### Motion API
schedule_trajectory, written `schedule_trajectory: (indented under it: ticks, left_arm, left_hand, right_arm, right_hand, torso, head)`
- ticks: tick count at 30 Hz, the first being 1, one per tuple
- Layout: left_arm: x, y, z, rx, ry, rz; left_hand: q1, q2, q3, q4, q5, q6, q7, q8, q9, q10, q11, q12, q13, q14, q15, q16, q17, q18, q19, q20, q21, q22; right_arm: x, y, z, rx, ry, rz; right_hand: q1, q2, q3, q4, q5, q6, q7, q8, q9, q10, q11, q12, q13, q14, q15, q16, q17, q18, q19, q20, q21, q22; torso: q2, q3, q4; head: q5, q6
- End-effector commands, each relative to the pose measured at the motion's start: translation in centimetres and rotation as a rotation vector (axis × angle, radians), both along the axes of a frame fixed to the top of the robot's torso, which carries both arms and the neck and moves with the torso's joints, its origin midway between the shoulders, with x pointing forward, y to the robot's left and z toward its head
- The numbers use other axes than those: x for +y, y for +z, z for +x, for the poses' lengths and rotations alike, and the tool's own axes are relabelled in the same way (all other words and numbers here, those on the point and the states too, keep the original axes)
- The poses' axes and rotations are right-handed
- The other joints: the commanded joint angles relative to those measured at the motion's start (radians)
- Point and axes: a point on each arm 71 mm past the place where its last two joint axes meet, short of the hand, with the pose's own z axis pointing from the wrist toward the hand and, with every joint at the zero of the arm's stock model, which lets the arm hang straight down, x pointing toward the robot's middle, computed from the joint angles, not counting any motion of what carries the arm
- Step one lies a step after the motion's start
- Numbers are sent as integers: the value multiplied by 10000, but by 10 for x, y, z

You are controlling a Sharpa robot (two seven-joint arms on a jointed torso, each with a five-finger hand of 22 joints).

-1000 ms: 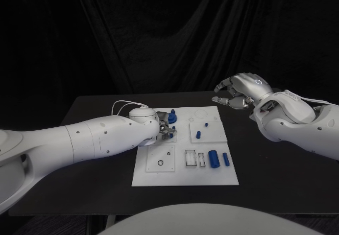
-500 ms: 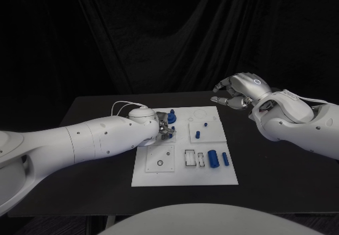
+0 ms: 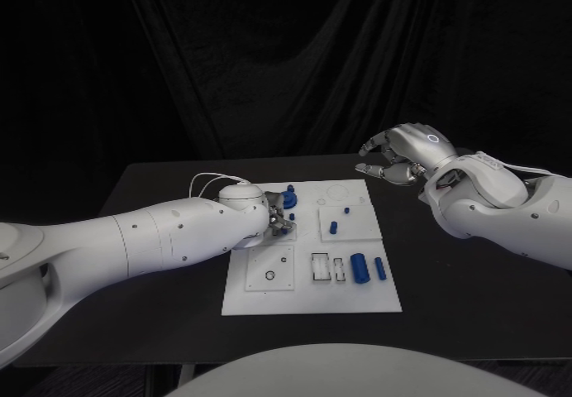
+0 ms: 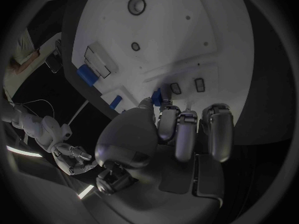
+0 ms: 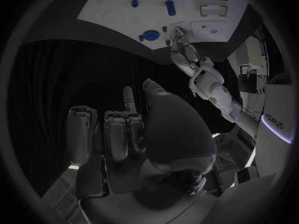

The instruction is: Assemble the parts on the task board

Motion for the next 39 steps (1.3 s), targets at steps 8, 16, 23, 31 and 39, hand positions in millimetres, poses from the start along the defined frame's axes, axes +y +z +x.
schedule_trajectory:
  ticks: [8, 16, 23, 31, 39]
  left_arm:
    - [-1, -3, -2, 123, -185, -71]
    - [2, -3, -2, 5, -48, -148]
    - [9, -1, -3, -123, 130, -239]
    - [16, -1, -2, -224, 291, -288]
    - [21, -1, -1, -327, 433, -335]
  left_hand:
    - [301, -616, 1394, -109, 346, 160, -92, -178, 293, 1724, -733, 1417, 3797, 1066, -175, 26, 2632, 55, 124, -97, 33, 761]
    - [-222, -1655, 3704, 26, 252, 248, -71, -302, 680, 1724, -724, 1417, 3797, 1066, -193, 26, 2632, 51, 152, -97, -8, 830]
    - [-755, -2089, 4850, -143, 180, 316, -69, -354, 927, 1724, -724, 1417, 3797, 1066, -183, 26, 2632, 51, 161, -82, -45, 864]
    - [-931, -2171, 5118, -202, 134, 343, -66, -371, 993, 1724, -722, 1417, 3797, 1066, -182, 26, 2632, 59, 143, -81, -75, 847]
    - [-1385, -2201, 5386, -174, -485, 413, -54, -414, 1099, 1724, -709, 1417, 3797, 1066, -170, 26, 2632, 57, 155, -71, -92, 876]
  right_arm:
    - [0, -2, -1, 45, -4, -47]
    - [-2, -2, -1, 52, -28, -51]
    - [-3, -3, -1, 72, -57, -63]
    - [-5, -4, -1, 109, -101, -90]
    - [-5, -5, -1, 140, -104, -106]
  right_hand:
    - [-10, 30, 34, -51, 81, 79, 1, -53, -19, 1078, 74, 26, 2634, 1028, 81, 29, 2635, -48, 537, 80, -42, 2282]
    - [8, 33, 43, -56, 108, 87, 1, -59, -23, 1078, 77, 26, 2634, 1028, 82, 29, 2635, -51, 541, 81, -33, 2285]
    - [8, 33, 43, -56, 108, 87, 1, -59, -23, 1078, 77, 26, 2634, 1028, 82, 29, 2635, -51, 541, 81, -33, 2285]
    - [8, 33, 43, -56, 108, 87, 1, -59, -23, 1078, 77, 26, 2634, 1028, 82, 29, 2635, -51, 541, 81, -33, 2285]
    - [18, 34, 48, -53, 127, 97, 4, -65, -29, 1078, 82, 26, 2634, 1028, 85, 29, 2635, -49, 538, 82, -39, 2283]
  torso:
    - [1, 2, 2]
    - [4, 1, 7]
    - [0, -7, 4]
    - [-15, -6, 21]
    - [-14, -4, 30]
  head:
    - [6, -2]
    - [-17, -2]
    - [-7, -2]
    - [18, -2]
    - [-22, -2]
